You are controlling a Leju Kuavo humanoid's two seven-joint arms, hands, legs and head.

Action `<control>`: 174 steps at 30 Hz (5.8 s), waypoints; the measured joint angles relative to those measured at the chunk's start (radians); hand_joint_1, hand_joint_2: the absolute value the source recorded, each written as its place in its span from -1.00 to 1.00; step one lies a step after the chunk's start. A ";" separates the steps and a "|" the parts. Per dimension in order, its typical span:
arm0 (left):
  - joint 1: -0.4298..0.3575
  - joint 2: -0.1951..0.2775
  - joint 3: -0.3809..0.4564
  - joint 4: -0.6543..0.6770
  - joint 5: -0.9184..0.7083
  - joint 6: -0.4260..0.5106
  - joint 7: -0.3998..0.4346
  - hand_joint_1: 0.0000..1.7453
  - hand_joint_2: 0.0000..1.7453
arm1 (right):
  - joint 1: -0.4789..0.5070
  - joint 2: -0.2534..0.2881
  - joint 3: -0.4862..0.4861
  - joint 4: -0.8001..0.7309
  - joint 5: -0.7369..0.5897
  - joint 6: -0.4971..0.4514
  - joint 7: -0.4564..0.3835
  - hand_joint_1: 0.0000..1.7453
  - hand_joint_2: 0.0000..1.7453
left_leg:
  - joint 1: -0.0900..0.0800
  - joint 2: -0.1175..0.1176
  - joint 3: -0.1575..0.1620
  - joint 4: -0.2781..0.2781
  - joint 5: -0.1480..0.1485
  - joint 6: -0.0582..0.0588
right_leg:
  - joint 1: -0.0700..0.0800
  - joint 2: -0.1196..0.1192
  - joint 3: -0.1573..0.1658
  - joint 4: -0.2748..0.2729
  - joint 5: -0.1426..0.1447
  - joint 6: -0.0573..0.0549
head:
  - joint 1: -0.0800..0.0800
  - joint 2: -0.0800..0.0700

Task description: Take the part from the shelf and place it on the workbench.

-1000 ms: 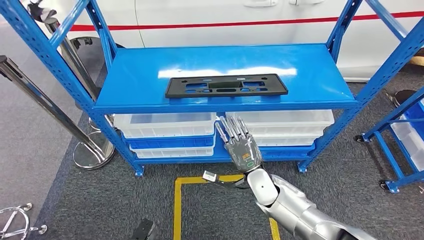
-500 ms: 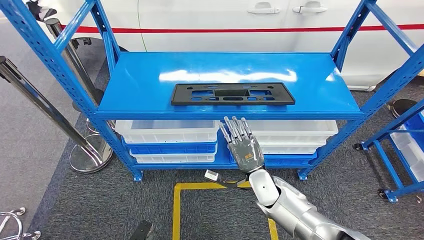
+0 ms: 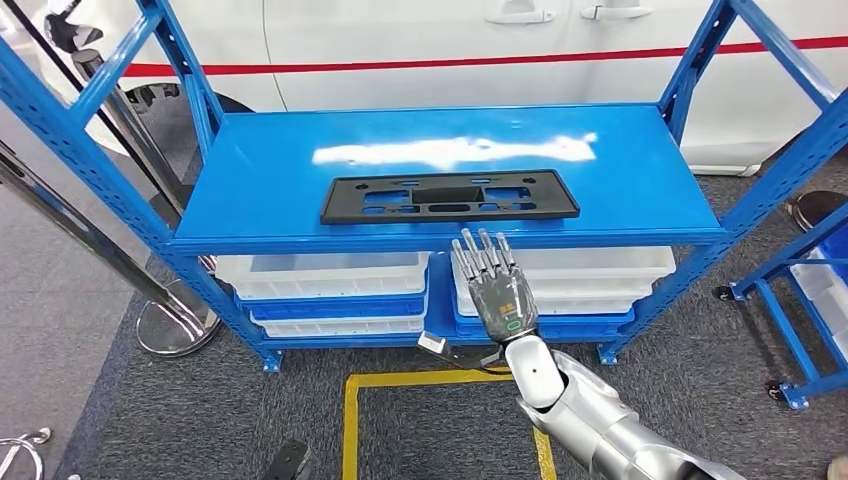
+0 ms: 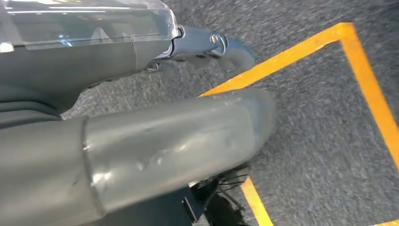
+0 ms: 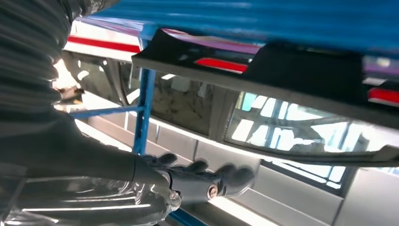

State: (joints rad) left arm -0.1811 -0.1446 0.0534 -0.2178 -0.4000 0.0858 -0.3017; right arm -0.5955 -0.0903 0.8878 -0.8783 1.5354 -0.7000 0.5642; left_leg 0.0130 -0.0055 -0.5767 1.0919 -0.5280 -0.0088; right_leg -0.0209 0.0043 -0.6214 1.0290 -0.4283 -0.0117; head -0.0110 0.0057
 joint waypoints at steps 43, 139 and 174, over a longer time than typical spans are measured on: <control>0.006 0.000 0.015 0.000 -0.020 0.026 -0.003 -1.00 -1.00 | 0.090 -0.003 -0.054 -0.101 0.000 0.000 0.072 -1.00 1.00 | -0.013 0.001 -0.079 -0.061 0.138 0.042 | 0.011 0.016 0.113 -0.012 -0.107 0.021 | 0.000 0.000; 0.044 -0.033 0.183 0.000 0.005 0.101 -0.163 -1.00 1.00 | 0.401 0.210 -0.477 -1.123 0.000 0.002 -0.721 1.00 1.00 | -0.004 -0.001 -0.013 -0.070 0.083 0.046 | 0.008 0.000 0.006 0.034 -0.046 0.033 | 0.003 0.000; 0.047 -0.046 0.238 0.000 0.025 0.138 -0.156 -1.00 1.00 | 0.464 0.391 -0.662 -1.103 -0.342 0.002 -1.251 -1.00 1.00 | -0.004 0.001 -0.010 -0.071 0.079 0.056 | 0.004 -0.004 -0.092 0.261 -0.160 0.042 | 0.003 0.000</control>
State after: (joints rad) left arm -0.1342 -0.1905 0.2910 -0.2174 -0.3745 0.2235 -0.4579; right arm -0.1318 0.3010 0.2260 -1.9808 1.1934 -0.6984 -0.6868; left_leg 0.0087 -0.0040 -0.5863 1.0214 -0.4488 0.0471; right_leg -0.0165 0.0005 -0.7132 1.2898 -0.5887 0.0298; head -0.0079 0.0057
